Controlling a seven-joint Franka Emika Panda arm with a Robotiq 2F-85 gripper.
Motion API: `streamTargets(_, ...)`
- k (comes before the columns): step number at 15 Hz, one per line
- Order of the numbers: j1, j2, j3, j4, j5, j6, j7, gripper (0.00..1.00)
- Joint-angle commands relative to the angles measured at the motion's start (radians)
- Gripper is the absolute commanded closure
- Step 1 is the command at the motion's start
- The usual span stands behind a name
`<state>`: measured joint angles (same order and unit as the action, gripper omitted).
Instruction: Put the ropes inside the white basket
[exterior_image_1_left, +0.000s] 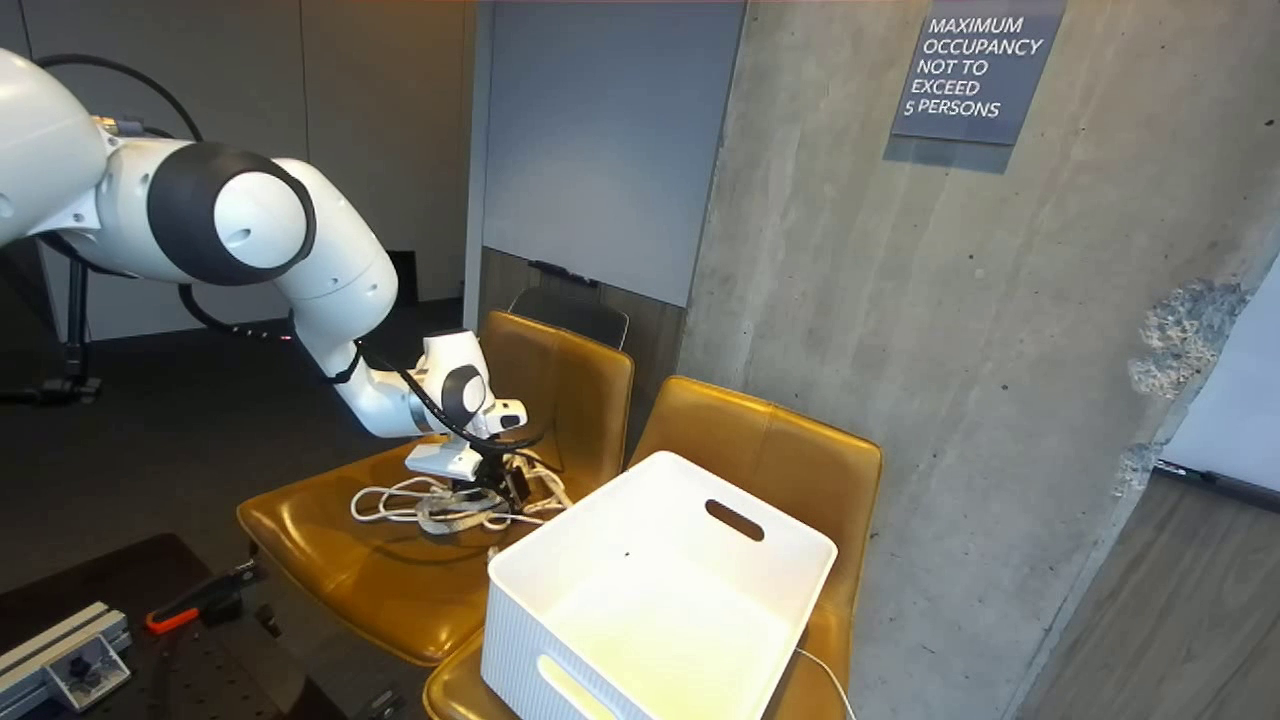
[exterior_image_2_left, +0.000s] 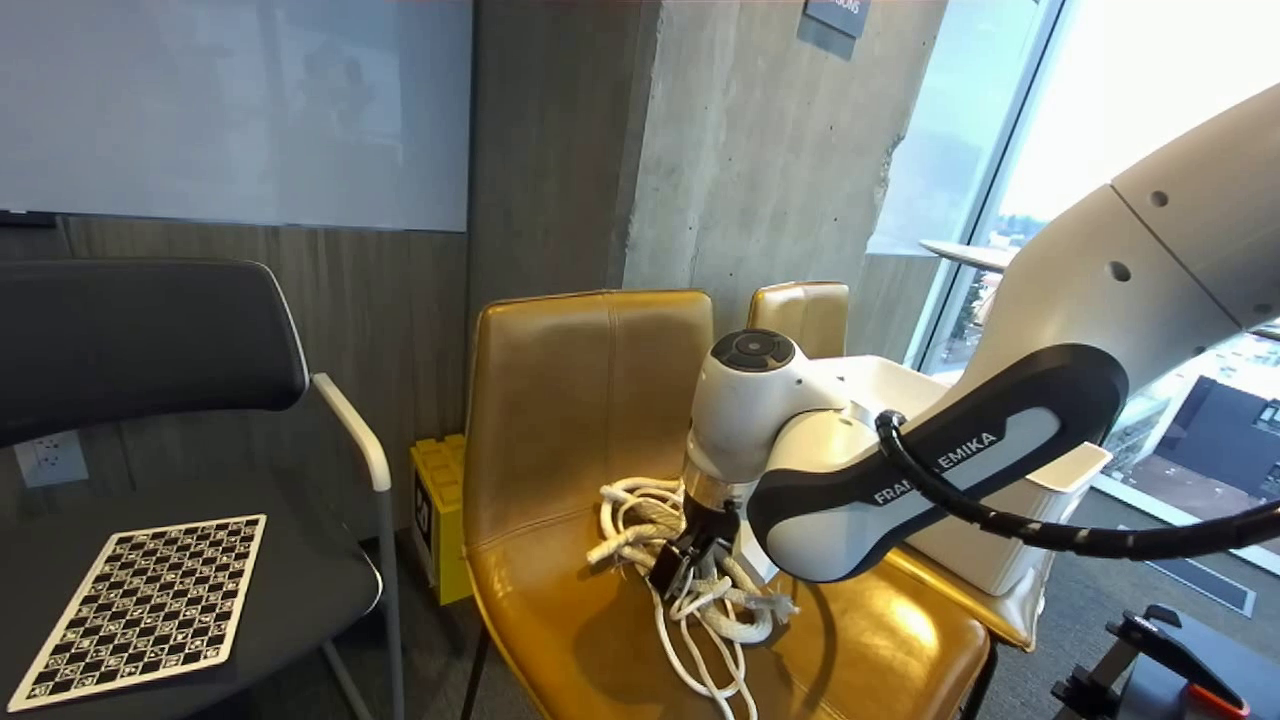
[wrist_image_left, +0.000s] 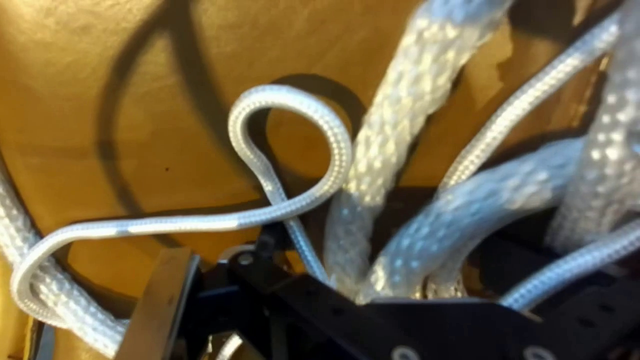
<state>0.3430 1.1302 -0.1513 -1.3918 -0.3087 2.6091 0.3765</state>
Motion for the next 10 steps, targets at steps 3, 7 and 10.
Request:
streamTargets(3, 0.016, -0.092, 0.057, -0.198, 0.065, 0.029, 0.004, 0.45)
streamTargets(7, 0.021, -0.188, 0.081, -0.329, 0.080, 0.042, 0.002, 0.76)
streamTargets(10, 0.008, -0.252, 0.089, -0.386, 0.107, 0.026, -0.008, 0.99)
